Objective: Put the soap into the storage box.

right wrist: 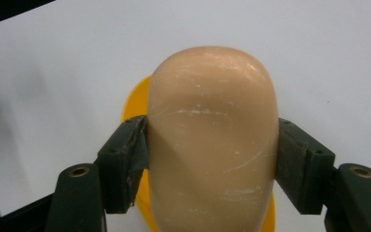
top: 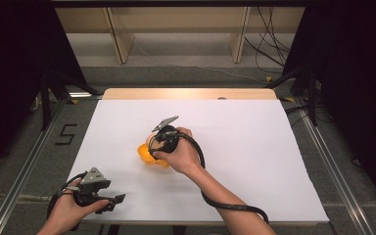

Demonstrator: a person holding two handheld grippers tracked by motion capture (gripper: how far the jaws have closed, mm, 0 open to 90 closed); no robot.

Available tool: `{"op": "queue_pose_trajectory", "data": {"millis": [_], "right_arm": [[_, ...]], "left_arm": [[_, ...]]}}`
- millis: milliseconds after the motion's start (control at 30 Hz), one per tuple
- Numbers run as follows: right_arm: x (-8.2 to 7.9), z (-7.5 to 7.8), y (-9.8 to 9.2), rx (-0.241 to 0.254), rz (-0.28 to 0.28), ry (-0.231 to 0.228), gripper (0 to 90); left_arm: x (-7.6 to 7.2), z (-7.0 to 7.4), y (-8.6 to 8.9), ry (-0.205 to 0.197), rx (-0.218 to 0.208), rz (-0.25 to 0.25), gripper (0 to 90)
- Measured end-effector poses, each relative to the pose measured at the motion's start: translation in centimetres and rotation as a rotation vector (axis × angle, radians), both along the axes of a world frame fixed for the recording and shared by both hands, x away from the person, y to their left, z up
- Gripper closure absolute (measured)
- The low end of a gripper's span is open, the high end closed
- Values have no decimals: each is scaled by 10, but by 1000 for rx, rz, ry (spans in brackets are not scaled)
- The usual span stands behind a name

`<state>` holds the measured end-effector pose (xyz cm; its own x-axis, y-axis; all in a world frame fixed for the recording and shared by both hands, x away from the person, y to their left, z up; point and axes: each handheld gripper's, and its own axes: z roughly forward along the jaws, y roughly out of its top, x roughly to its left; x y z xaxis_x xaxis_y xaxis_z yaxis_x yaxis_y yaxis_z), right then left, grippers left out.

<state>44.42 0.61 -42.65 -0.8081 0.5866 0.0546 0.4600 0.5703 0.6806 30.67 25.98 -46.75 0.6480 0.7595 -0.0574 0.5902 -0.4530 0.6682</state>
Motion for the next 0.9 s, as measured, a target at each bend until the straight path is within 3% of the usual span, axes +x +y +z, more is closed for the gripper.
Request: {"op": "queue_pose_trajectory", "data": {"millis": [67, 167, 400, 433, 600, 900], "right_arm": [[0, -1, 0, -3, -5, 0, 351], [0, -3, 0, -15, 21, -22, 351], [-1, -5, 1, -33, 4, 7, 351], [-1, -5, 1, -33, 7, 15, 351], [0, -8, 1, -39, 17, -2, 351], [-4, 3, -7, -14, 22, -35, 460]], "left_arm": [[-1, 0, -1, 12, -20, 12, 233], [-1, 0, -1, 12, -11, 6, 233], [0, 0, 0, 2, -3, 3, 233], [-1, 0, -1, 11, -17, 11, 233], [0, 0, 0, 0, 1, 3, 233], [-1, 1, 0, 11, -11, 6, 233]]}}
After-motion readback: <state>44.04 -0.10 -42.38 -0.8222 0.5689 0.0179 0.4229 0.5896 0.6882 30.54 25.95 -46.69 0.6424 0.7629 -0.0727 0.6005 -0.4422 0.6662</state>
